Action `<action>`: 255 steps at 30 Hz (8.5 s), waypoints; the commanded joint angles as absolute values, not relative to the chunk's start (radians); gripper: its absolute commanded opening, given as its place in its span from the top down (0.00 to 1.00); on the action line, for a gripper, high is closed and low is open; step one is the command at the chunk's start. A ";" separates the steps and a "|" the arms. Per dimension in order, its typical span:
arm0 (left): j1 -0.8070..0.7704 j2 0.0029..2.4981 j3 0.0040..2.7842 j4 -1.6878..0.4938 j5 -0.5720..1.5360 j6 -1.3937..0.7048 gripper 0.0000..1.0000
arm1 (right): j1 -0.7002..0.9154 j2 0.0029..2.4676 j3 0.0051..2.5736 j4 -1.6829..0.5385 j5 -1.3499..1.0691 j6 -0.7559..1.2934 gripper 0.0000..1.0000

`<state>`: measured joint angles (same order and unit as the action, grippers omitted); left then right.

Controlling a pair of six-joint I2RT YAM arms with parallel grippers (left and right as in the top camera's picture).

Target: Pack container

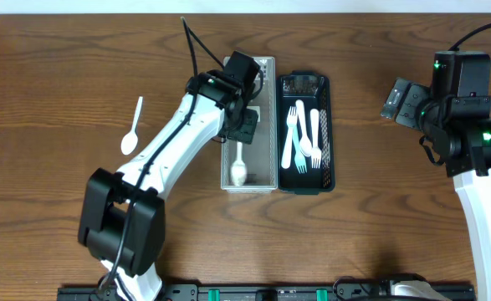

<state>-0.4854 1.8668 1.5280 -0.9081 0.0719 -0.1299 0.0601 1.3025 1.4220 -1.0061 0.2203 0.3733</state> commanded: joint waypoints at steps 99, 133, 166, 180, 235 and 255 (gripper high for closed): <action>-0.034 2.026 1.597 -1.104 0.011 0.379 0.94 | 0.052 1.304 1.426 -1.007 0.228 0.362 0.01; -0.522 1.876 1.566 -0.931 0.173 -0.297 0.93 | 0.053 1.304 1.426 -1.007 0.228 0.361 0.01; -0.052 1.884 1.583 -1.032 -0.007 0.334 0.21 | 0.053 1.304 1.426 -1.007 0.228 0.362 0.01; -0.052 2.137 1.583 -0.983 0.053 0.410 0.26 | 0.053 1.304 1.426 -1.007 0.228 0.361 0.01; -0.430 1.753 1.733 -1.090 0.236 -0.091 0.94 | 0.053 1.304 1.426 -1.007 0.228 0.362 0.01; -0.488 1.872 1.719 -1.016 0.235 -0.131 0.08 | 0.053 1.304 1.426 -1.007 0.228 0.362 0.01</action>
